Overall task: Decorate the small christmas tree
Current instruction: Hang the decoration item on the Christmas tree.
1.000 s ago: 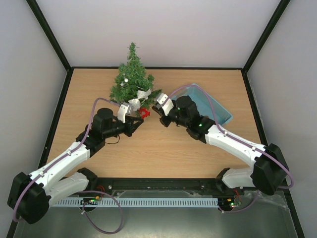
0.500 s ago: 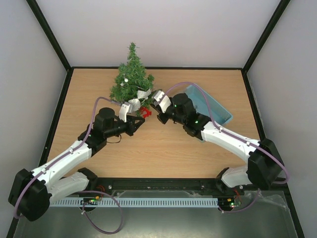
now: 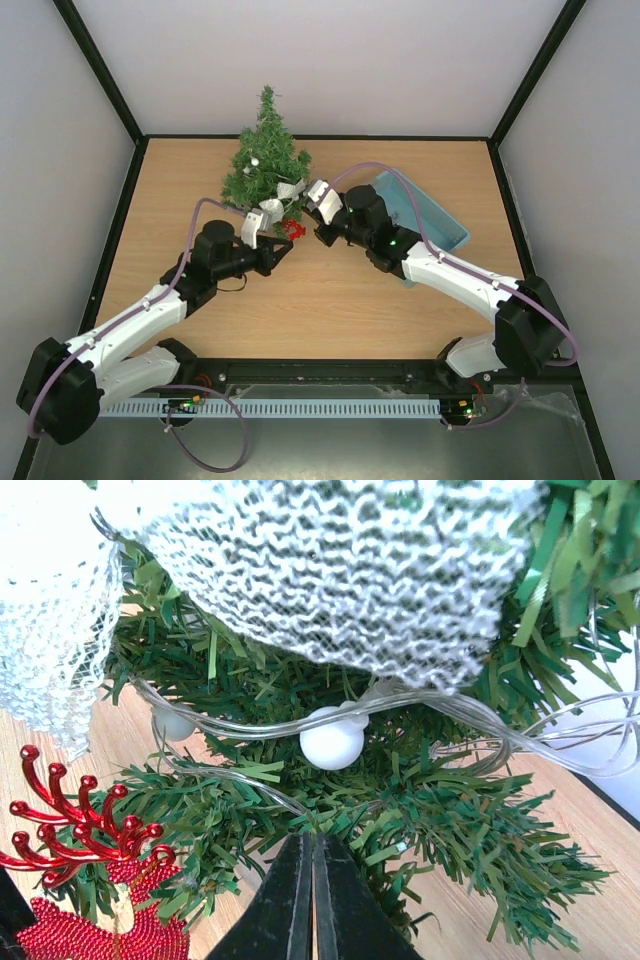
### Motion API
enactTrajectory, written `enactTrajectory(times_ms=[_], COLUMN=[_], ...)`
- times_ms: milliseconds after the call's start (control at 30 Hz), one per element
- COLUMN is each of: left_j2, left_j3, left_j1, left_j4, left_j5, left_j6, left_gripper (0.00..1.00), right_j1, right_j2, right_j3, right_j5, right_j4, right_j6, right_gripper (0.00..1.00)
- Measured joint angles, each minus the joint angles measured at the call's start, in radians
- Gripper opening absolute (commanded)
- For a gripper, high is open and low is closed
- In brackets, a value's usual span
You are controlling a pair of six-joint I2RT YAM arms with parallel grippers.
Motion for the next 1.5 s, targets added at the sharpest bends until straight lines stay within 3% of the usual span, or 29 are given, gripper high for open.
enactTrajectory(times_ms=[367, 567, 700, 833, 1000, 1167, 1500], left_j2=[-0.019, -0.032, -0.059, -0.077, -0.098, -0.132, -0.185], left_j3=[0.000, 0.000, 0.000, 0.000, 0.000, 0.000, 0.000], left_j1=[0.000, -0.001, -0.003, -0.010, -0.016, -0.023, -0.029], left_j4=[0.002, 0.000, -0.002, -0.016, -0.034, -0.038, -0.020], left_j5=[-0.029, 0.003, 0.026, 0.050, 0.084, 0.129, 0.248], left_j6=[-0.002, -0.011, -0.020, -0.024, -0.031, -0.032, 0.029], left_gripper=[0.02, 0.02, 0.02, 0.02, 0.02, 0.02, 0.02], right_j1=[0.000, 0.000, 0.000, 0.000, 0.000, 0.000, 0.008], right_j2=[0.012, -0.071, -0.196, -0.314, -0.452, -0.434, -0.460], right_j3=[0.005, -0.013, -0.089, -0.197, -0.397, -0.420, -0.414], right_j5=[0.001, 0.011, 0.009, -0.046, -0.146, -0.243, -0.328], right_j4=[0.010, -0.031, -0.048, -0.044, 0.048, 0.113, 0.266], right_j6=[-0.003, 0.015, 0.003, -0.070, -0.210, -0.261, 0.037], right_gripper=[0.02, 0.18, 0.29, 0.33, 0.33, 0.32, 0.32])
